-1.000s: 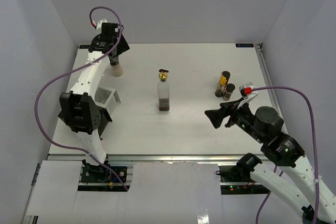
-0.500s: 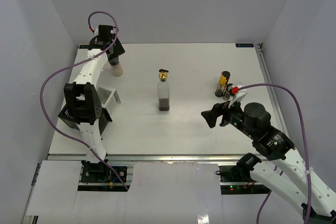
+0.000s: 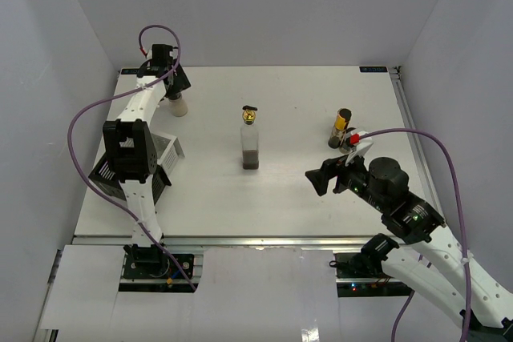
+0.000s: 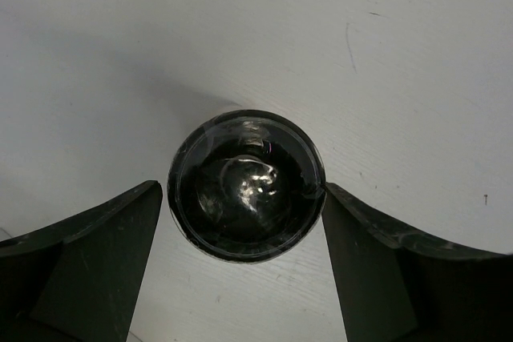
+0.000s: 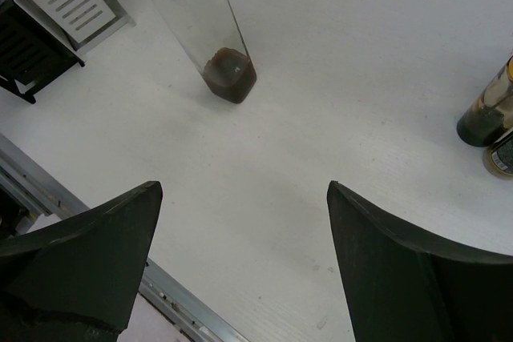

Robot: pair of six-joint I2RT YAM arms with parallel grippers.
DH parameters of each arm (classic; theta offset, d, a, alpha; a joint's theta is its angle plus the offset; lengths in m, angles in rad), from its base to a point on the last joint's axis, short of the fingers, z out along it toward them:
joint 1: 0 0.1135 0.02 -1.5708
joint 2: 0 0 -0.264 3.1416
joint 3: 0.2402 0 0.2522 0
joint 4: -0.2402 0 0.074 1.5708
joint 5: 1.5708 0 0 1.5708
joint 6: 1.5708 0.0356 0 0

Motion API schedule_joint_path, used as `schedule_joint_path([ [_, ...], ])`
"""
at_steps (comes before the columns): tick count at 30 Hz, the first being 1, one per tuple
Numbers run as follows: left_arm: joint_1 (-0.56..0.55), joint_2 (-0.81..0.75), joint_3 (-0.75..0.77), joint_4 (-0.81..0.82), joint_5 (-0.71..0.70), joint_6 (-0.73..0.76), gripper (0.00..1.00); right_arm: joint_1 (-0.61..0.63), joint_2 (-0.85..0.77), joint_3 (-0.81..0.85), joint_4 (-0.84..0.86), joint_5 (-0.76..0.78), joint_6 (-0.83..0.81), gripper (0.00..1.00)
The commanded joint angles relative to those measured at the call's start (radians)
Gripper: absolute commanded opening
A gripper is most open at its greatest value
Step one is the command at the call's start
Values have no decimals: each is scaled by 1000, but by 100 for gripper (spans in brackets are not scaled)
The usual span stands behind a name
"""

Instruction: Organize the condiment bottles

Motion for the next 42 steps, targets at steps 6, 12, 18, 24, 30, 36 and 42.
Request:
schedule_joint_path([
  [6, 8, 27, 54, 28, 35, 32, 88, 7, -12, -8, 56, 6, -16, 90],
  [12, 8, 56, 88, 12, 41, 37, 73, 7, -41, -25, 59, 10, -14, 90],
  [18, 8, 43, 87, 14, 65, 49, 26, 7, -43, -27, 56, 12, -14, 90],
  [24, 8, 7, 118, -22, 79, 60, 0, 7, -38, -29, 58, 10, -13, 90],
  [30, 8, -82, 143, -43, 79, 44, 0, 6, -38, -30, 51, 13, -13, 90],
  [36, 8, -184, 124, -56, 83, 29, 0, 7, -34, -29, 47, 22, -14, 90],
  [42, 8, -302, 52, -82, 9, 25, 0, 7, -21, -22, 37, 27, -16, 90],
])
